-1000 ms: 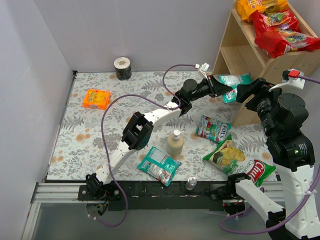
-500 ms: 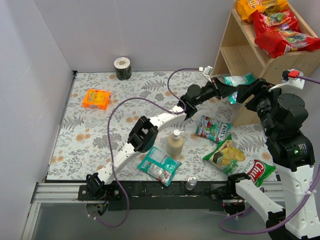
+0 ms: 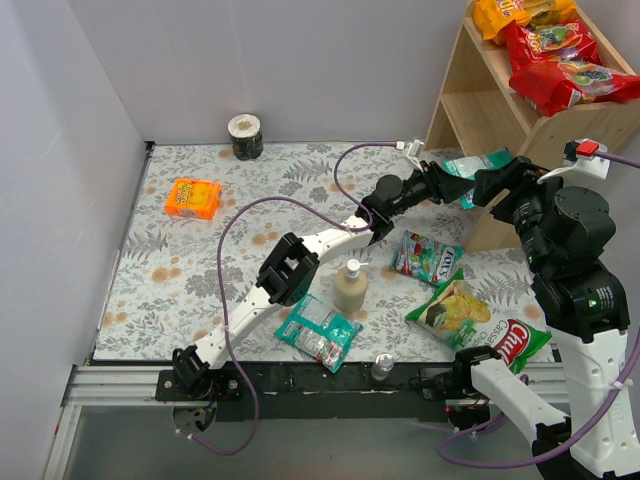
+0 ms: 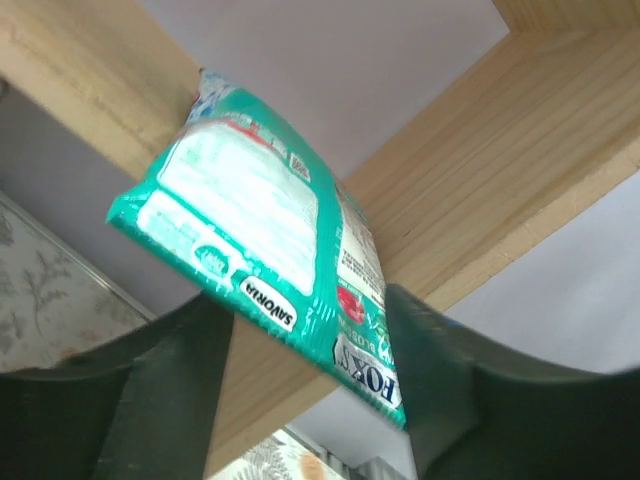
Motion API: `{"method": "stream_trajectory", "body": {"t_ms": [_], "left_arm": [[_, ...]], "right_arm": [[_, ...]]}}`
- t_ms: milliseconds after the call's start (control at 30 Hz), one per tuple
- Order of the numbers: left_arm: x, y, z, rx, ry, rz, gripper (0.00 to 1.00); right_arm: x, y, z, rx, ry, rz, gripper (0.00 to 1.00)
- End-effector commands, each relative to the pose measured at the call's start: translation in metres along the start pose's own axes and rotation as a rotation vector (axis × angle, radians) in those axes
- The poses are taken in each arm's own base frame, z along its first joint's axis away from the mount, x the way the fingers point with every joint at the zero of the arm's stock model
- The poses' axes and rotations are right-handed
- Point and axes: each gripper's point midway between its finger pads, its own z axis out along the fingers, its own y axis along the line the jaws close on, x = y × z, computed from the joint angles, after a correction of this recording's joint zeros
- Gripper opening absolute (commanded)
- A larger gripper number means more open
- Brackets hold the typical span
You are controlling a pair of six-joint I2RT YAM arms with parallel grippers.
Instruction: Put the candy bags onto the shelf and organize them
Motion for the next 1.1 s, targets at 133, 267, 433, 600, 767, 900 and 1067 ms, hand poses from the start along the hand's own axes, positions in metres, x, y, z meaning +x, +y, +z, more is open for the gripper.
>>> {"method": "stream_trajectory", "body": {"t_ms": [133, 267, 433, 600, 767, 900, 1067], "left_arm": [[-0.059, -0.047, 0.0, 0.05, -0.025, 0.05, 0.77], [-0.065, -0.058, -0.004, 0.066, -0.014, 0.061, 0.82], [-0.084, -0.066, -0.015, 0.031, -0.017, 0.109, 0.98], [-0.116, -0.097, -0.032, 0.013, -0.029, 0.156, 0.98], [-0.117, -0.08, -0.078, -0.191, 0.029, 0.205, 0.98], [-0.15, -0.045, -0.152, -0.519, -0.021, 0.214, 0.98], [-0.221, -0.081, -0.268, -0.717, -0.265, 0.223, 0.98]], "right_arm": [[-0.016, -0.006, -0.003, 0.045, -0.032, -0.024, 0.83], [-0.017, -0.007, -0.003, 0.051, -0.026, -0.05, 0.87], [-0.013, -0.011, 0.007, 0.083, 0.015, -0.128, 0.96], [-0.005, -0.015, 0.024, 0.123, 0.069, -0.191, 0.98], [0.01, -0.023, 0.047, 0.168, 0.14, -0.29, 0.98], [0.028, -0.031, 0.069, 0.201, 0.217, -0.404, 0.92], [0.043, -0.031, 0.083, 0.261, 0.213, -0.566, 0.85]]}}
